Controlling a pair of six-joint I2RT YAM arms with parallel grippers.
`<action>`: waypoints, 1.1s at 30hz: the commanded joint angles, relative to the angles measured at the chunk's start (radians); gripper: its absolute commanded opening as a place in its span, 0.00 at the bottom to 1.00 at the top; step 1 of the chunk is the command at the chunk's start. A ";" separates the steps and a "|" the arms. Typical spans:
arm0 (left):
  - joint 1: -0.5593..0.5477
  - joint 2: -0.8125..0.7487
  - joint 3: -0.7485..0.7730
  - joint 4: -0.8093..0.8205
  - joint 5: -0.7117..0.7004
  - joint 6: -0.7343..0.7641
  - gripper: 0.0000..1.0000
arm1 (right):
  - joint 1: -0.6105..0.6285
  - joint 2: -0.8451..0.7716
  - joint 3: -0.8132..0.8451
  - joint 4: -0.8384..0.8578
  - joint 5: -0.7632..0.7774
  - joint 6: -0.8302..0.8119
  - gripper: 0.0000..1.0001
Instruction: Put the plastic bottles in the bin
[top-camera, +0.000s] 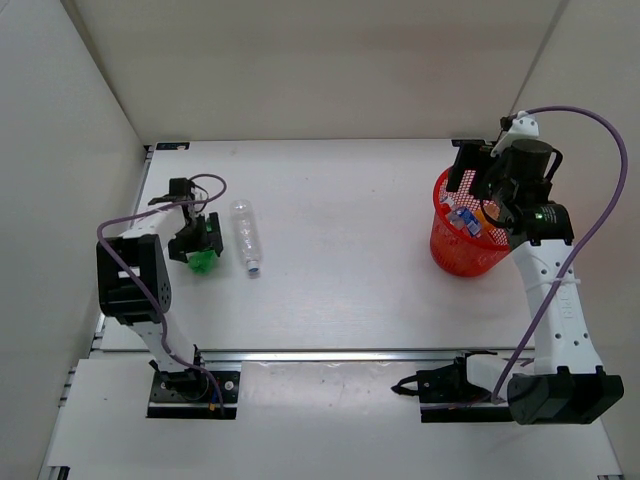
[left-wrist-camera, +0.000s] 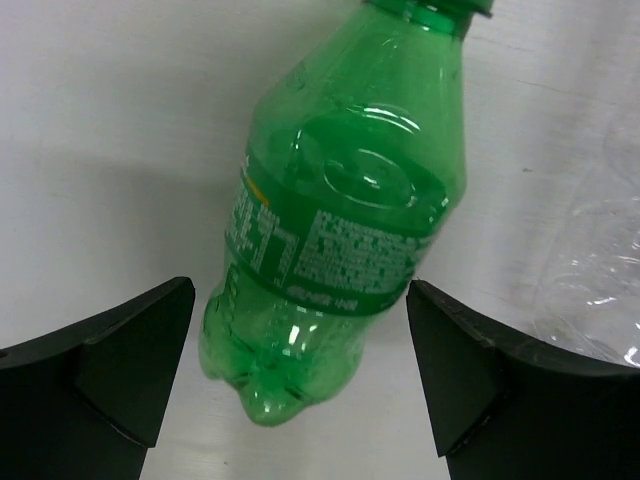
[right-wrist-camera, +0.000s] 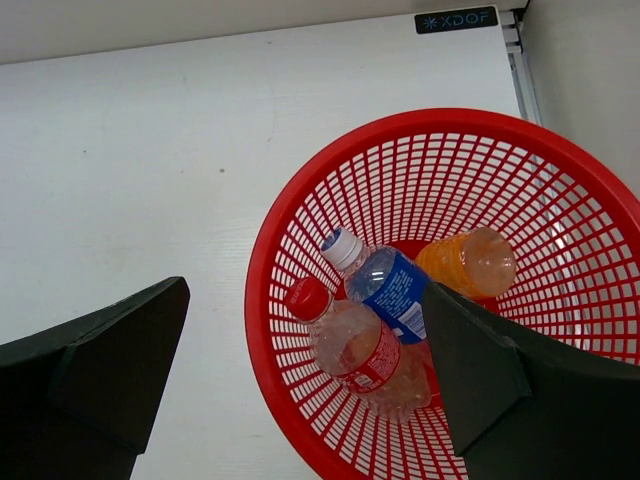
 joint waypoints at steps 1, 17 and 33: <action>-0.002 0.004 -0.001 0.034 0.011 0.031 0.97 | -0.011 -0.047 -0.017 0.043 -0.047 0.028 0.99; -0.060 -0.361 0.015 0.055 0.032 0.009 0.37 | 0.142 -0.043 -0.061 0.023 -0.227 0.093 0.98; -0.601 -0.556 -0.126 0.455 0.760 -0.101 0.25 | 0.406 0.077 -0.244 0.684 -0.695 0.417 0.98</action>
